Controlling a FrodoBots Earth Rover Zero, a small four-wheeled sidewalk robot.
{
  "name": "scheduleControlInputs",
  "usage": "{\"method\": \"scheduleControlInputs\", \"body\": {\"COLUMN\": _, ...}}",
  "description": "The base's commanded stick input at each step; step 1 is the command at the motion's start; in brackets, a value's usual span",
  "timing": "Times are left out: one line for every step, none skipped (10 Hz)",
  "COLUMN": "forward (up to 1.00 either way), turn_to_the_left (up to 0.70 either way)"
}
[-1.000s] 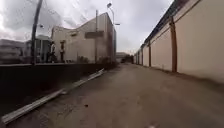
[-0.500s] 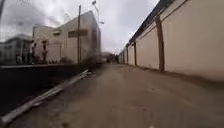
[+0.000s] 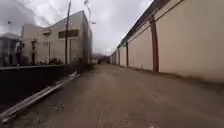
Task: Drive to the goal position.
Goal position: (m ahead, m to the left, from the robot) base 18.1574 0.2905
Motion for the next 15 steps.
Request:
{"method": "scheduleControlInputs", "body": {"forward": 0.70, "turn_to_the_left": 0.00}}
{"method": "scheduleControlInputs", "body": {"forward": 0.70, "turn_to_the_left": -0.18}}
{"method": "scheduleControlInputs", "body": {"forward": 0.70, "turn_to_the_left": -0.31}}
{"method": "scheduleControlInputs", "body": {"forward": 0.70, "turn_to_the_left": -0.28}}
{"method": "scheduleControlInputs", "body": {"forward": 0.70, "turn_to_the_left": 0.02}}
{"method": "scheduleControlInputs", "body": {"forward": 0.70, "turn_to_the_left": 0.07}}
{"method": "scheduleControlInputs", "body": {"forward": 0.70, "turn_to_the_left": 0.09}}
{"method": "scheduleControlInputs", "body": {"forward": 0.70, "turn_to_the_left": 0.09}}
{"method": "scheduleControlInputs", "body": {"forward": 0.70, "turn_to_the_left": 0.10}}
{"method": "scheduleControlInputs", "body": {"forward": 0.70, "turn_to_the_left": 0.10}}
{"method": "scheduleControlInputs", "body": {"forward": 0.70, "turn_to_the_left": 0.10}}
{"method": "scheduleControlInputs", "body": {"forward": 0.70, "turn_to_the_left": 0.08}}
{"method": "scheduleControlInputs", "body": {"forward": 0.70, "turn_to_the_left": 0.07}}
{"method": "scheduleControlInputs", "body": {"forward": 0.70, "turn_to_the_left": 0.07}}
{"method": "scheduleControlInputs", "body": {"forward": 0.70, "turn_to_the_left": 0.14}}
